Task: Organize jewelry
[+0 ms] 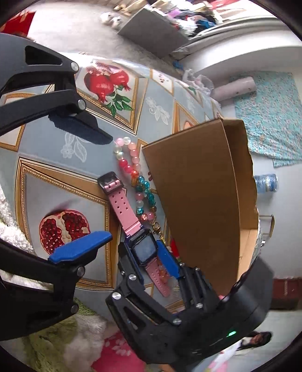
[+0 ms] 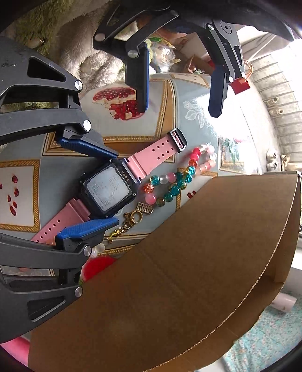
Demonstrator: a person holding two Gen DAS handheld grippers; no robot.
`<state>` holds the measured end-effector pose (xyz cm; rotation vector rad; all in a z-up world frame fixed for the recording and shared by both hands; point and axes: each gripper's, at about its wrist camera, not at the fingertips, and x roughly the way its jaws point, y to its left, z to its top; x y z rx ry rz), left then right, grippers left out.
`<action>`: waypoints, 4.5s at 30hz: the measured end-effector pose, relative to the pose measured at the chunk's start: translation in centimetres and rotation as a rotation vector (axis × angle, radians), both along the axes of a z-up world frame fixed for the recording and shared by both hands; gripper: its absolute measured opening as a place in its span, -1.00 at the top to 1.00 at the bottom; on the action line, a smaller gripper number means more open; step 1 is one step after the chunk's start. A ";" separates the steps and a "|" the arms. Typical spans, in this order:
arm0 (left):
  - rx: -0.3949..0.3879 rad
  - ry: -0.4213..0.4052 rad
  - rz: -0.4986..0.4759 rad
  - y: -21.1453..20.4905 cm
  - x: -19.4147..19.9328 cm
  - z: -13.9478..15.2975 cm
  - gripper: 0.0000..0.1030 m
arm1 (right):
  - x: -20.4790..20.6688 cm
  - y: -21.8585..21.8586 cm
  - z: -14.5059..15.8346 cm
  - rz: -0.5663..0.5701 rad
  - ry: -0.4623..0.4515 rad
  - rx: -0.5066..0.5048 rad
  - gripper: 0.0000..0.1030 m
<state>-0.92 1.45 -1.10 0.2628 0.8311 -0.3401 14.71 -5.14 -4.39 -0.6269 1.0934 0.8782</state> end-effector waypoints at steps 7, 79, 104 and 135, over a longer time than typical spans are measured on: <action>0.061 0.012 -0.034 -1.1 -0.8 -0.1 -0.29 | 1.4 -0.8 0.1 -0.017 0.194 0.080 0.07; -0.029 0.048 0.031 -1.9 0.5 3.0 0.89 | -8.0 -11.1 6.0 -0.306 -0.343 0.069 0.98; -0.107 0.249 -0.043 -3.4 24.3 8.6 0.88 | 16.9 -13.1 9.7 -0.402 -0.015 0.054 0.98; -0.319 0.070 0.253 7.6 19.4 9.4 -0.57 | 24.5 -6.2 3.0 -0.387 0.359 0.039 -0.06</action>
